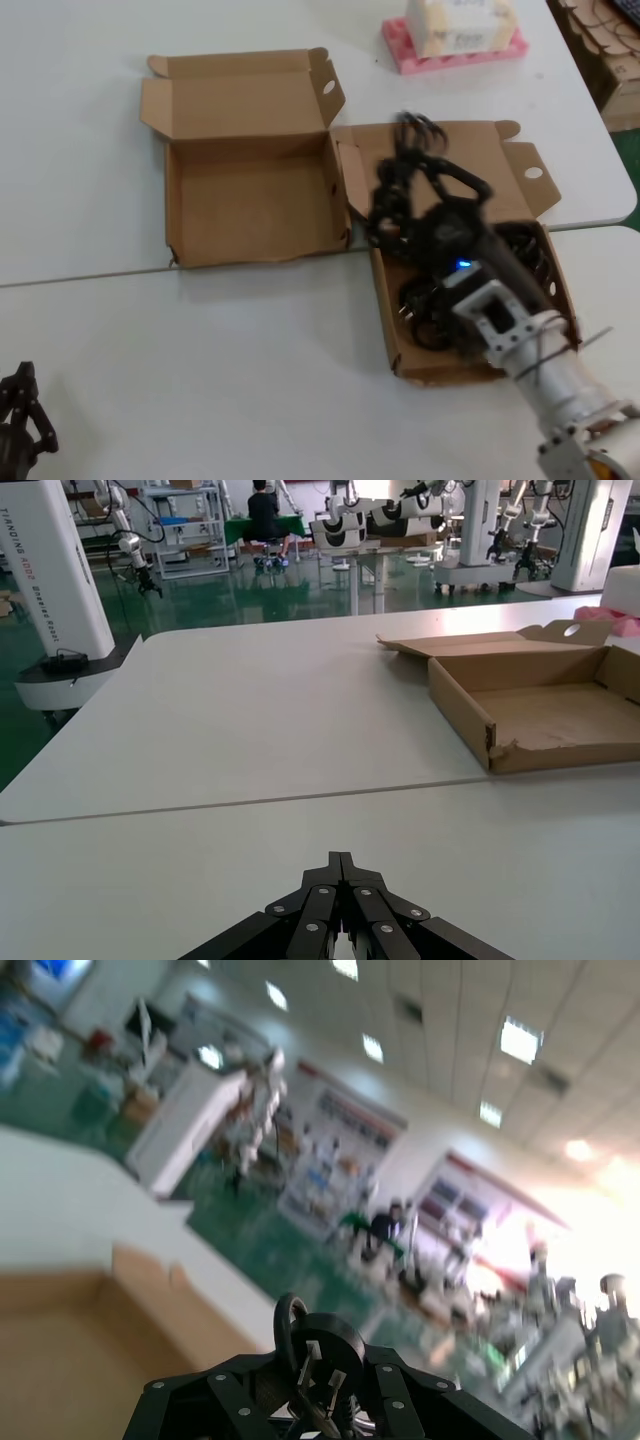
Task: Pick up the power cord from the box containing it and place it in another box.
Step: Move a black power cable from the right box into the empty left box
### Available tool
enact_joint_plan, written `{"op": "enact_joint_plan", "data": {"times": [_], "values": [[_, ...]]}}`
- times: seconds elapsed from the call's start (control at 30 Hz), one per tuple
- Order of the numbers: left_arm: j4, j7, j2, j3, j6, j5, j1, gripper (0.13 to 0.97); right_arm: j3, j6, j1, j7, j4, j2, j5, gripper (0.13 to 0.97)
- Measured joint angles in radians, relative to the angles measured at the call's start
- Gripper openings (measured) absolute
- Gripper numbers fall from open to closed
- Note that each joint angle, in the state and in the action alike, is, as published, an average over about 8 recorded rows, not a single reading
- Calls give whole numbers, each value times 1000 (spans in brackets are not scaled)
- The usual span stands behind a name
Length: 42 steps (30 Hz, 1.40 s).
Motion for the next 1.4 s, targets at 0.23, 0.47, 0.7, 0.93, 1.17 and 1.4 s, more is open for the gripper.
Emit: {"op": "enact_joint_plan", "data": {"times": [0.23, 0.47, 0.7, 0.93, 1.17, 1.4], "values": [[0, 0, 0, 0, 0, 0, 0, 163, -20, 39, 56, 0, -119, -156, -99, 212], [0, -1, 0, 0, 0, 0, 0, 163, -24, 29, 129, 0, -396, -359, -93, 211], [0, -1, 0, 0, 0, 0, 0, 163, 6, -110, 195, 0, -527, -462, 112, 210], [0, -1, 0, 0, 0, 0, 0, 163, 117, -257, 197, 0, -527, -517, 218, 242], [0, 0, 0, 0, 0, 1, 0, 163, 152, -282, 178, 0, -477, -536, 232, 312], [0, 0, 0, 0, 0, 0, 0, 163, 152, -271, 172, 0, -459, -542, 234, 351]]}}
